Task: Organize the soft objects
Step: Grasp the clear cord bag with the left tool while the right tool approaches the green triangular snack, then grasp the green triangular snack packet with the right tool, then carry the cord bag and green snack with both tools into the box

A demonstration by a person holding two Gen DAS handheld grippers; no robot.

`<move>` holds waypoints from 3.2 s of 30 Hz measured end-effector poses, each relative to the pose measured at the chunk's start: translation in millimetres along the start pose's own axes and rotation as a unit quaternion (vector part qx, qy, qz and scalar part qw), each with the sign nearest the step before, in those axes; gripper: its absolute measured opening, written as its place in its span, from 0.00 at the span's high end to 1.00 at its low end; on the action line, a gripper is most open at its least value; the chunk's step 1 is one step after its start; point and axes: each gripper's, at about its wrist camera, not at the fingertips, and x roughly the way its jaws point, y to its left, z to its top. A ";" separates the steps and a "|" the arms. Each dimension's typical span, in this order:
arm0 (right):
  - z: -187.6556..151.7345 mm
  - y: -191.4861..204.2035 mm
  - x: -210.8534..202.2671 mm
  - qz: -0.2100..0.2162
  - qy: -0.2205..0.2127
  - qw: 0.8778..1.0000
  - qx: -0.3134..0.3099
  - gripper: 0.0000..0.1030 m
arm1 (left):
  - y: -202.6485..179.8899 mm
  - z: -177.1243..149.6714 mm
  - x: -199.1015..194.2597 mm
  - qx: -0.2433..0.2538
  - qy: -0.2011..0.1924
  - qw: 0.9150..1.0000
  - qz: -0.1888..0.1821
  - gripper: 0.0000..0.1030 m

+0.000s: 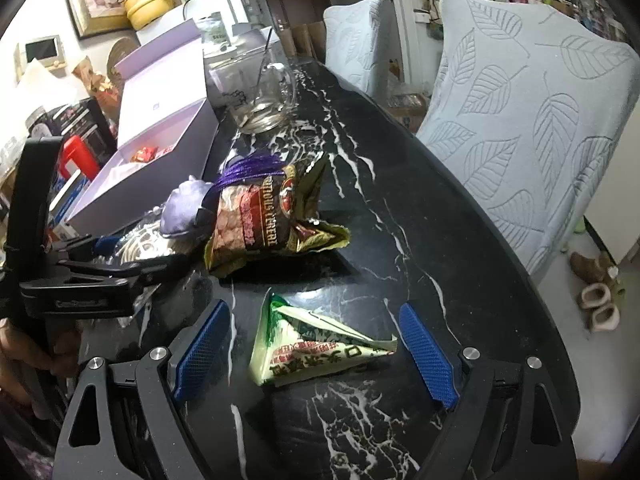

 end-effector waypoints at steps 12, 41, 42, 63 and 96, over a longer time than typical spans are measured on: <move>-4.5 2.3 -1.4 -0.008 -0.006 1.000 -0.008 0.18 | 1.3 -16.1 -27.1 -0.030 0.016 0.998 -0.049 0.42; -21.9 25.5 -6.0 -0.015 -0.032 0.998 -0.055 0.45 | -4.3 -60.1 -48.9 -0.049 0.004 0.998 -0.036 0.42; -22.6 25.7 -6.1 -0.015 -0.034 0.998 -0.055 0.45 | -5.0 -60.6 -48.7 -0.048 0.003 0.998 -0.034 0.42; -19.7 42.9 2.6 -0.045 -0.032 0.995 -0.085 0.63 | 3.8 -59.6 -47.1 -0.064 -0.009 0.997 -0.042 0.42; 2.5 96.8 -38.7 0.131 -0.067 0.980 -0.137 0.65 | 42.0 -55.0 -140.5 -0.113 -0.132 0.984 0.028 0.42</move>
